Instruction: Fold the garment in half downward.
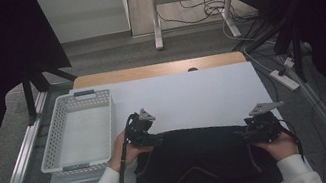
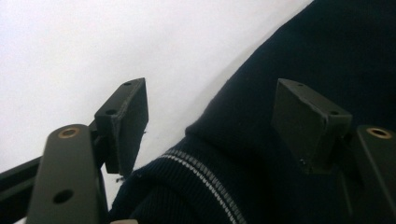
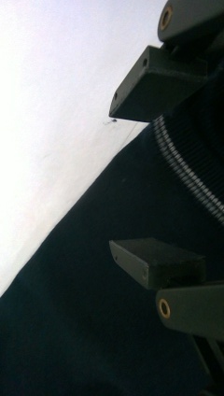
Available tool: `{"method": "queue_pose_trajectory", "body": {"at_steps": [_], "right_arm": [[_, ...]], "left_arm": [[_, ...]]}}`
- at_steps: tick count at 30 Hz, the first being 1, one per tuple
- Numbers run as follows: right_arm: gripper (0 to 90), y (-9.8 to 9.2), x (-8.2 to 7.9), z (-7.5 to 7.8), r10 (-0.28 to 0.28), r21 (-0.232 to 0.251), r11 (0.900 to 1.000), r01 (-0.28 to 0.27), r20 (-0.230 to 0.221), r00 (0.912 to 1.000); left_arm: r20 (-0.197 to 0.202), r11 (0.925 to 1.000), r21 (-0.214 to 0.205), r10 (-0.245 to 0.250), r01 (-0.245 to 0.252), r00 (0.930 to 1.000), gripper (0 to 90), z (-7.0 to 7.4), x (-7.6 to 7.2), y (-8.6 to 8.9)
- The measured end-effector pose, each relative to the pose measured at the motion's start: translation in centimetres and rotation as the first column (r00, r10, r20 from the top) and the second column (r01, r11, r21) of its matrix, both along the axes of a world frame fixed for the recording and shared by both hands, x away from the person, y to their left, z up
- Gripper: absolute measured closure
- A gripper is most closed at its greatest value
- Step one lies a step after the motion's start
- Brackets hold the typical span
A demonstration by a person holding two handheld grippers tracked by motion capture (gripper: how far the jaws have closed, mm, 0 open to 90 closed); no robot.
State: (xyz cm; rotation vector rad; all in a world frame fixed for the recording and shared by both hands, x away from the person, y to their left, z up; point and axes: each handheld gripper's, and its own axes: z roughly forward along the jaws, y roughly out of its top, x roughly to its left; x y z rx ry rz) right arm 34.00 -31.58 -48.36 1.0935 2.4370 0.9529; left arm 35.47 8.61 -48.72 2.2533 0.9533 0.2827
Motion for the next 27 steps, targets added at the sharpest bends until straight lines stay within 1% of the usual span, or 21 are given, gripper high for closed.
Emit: {"method": "queue_pose_trajectory", "body": {"at_steps": [2, 5, 6, 11, 18, 19, 22, 24, 27], "right_arm": [[30.4, -0.3, 0.1, -0.2, -0.01, -0.008, 0.9999, 0.01, -0.009, 0.9999], [30.0, -0.4, 0.2, -0.4, -0.013, -0.013, 0.9998, 0.013, -0.014, 0.9998], [29.9, -0.4, 0.2, -0.5, -0.013, -0.014, 0.9998, 0.013, -0.013, 0.9998], [29.5, 0.1, 0.2, -0.7, 0.003, -0.031, 0.9995, -0.004, -0.018, 0.9998], [28.7, 0.3, 0.3, -1.1, 0.006, -0.059, 0.9983, -0.008, -0.034, 0.9994], [28.6, 0.3, 0.4, -1.2, 0.005, -0.065, 0.9979, -0.007, -0.037, 0.9993], [28.5, 0.3, 0.4, -1.5, 0.003, -0.077, 0.997, -0.006, -0.045, 0.999], [28.6, 0.3, 0.4, -1.6, -0.001, -0.081, 0.9967, -0.003, -0.048, 0.9989], [28.5, 0.3, 0.5, -1.8, -0.001, -0.098, 0.9952, -0.004, -0.054, 0.9985]], "left_arm": [[-0.013, 1.0, 0.006, 0.007, -0.007, 0.9999, 30.0, -0.3, 0.0, 0.0], [-0.02, 0.9998, 0.017, 0.004, -0.004, 0.9998, 29.8, -0.5, 0.0, 0.0], [-0.023, 0.9999, 0.015, 0.006, -0.005, 0.9997, 29.8, -0.6, 0.0, 0.0], [-0.033, 0.9998, 0.02, 0.007, -0.006, 0.9994, 29.1, -0.6, -0.1, 0.2], [-0.026, 0.9996, 0.025, 0.01, -0.01, 0.9996, 30.1, -0.4, -0.7, 0.5], [-0.026, 0.9994, 0.034, 0.006, -0.005, 0.9996, 30.0, -0.5, -0.8, 0.6], [-0.022, 0.9988, 0.046, 0.016, -0.015, 0.9996, 29.6, -0.5, -0.9, 0.8], [-0.022, 0.9991, 0.04, 0.019, -0.018, 0.9996, 29.9, -0.5, -1.0, 0.9], [-0.023, 0.9988, 0.045, 0.023, -0.022, 0.9995, 30.6, -0.5, -1.0, 1.0]]}}
